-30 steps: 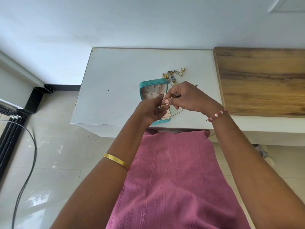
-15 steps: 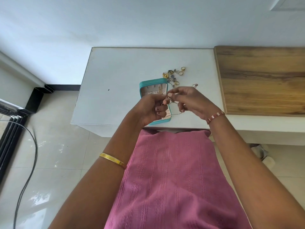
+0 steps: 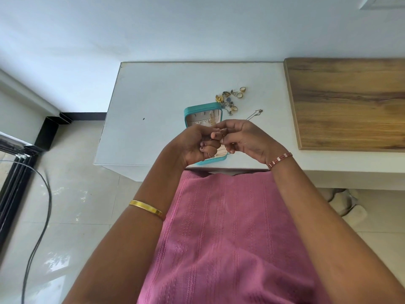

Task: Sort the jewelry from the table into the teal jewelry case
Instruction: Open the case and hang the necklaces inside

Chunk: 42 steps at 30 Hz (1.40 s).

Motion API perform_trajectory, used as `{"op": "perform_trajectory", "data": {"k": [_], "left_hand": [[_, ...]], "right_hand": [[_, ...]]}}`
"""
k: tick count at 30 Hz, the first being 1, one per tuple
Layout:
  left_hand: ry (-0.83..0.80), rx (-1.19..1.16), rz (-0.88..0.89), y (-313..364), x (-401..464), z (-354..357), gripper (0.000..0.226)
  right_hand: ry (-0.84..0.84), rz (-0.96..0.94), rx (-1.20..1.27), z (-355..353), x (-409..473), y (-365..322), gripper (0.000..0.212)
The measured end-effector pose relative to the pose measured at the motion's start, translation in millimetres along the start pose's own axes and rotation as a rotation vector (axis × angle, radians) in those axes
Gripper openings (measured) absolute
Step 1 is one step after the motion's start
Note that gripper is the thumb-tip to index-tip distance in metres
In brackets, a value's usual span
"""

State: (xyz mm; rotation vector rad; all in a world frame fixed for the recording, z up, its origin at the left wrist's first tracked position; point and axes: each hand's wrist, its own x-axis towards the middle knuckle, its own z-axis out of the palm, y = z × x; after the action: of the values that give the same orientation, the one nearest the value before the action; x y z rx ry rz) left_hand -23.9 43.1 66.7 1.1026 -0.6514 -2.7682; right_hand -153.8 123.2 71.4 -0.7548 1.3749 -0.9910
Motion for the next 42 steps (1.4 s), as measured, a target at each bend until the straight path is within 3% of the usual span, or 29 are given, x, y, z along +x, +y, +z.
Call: {"op": "perform_trajectory", "data": {"k": [3,7,10,16,22,25,29,32,37,42], "left_hand": [[0.04,0.015,-0.061,3,-3,0,0.018],[0.123,0.099,-0.08,5,-10,1,0.025],[0.182,0.199,-0.026,4,-11,0,0.034],[0.229,0.433,0.019,8,-15,-1,0.025],[0.299,0.566,0.156,11,-8,-5,0.015],[0.215,0.386,0.292,10,-7,-2,0.012],[0.076,0.03,0.389,10,-7,-7,0.04],[0.024,-0.082,0.437,6,-7,-5,0.04],[0.057,-0.155,0.476,2,-4,2,0.023],[0.107,0.079,0.5,3,-4,2,0.025]], "right_hand": [[0.099,-0.052,-0.294,-2,-2,1,0.022],[0.159,-0.055,-0.362,-7,-1,3,0.014],[0.158,-0.043,-0.246,-9,-1,6,0.002],[0.283,-0.014,0.077,-14,0,11,0.015],[0.153,-0.043,0.427,-10,0,17,0.019],[0.136,-0.065,0.603,-8,-2,20,0.017],[0.145,-0.068,0.728,-9,-2,26,0.016],[0.135,-0.049,0.753,-6,1,30,0.016],[0.096,-0.028,0.855,3,2,34,0.019],[0.106,-0.007,0.823,11,3,40,0.033]]}}
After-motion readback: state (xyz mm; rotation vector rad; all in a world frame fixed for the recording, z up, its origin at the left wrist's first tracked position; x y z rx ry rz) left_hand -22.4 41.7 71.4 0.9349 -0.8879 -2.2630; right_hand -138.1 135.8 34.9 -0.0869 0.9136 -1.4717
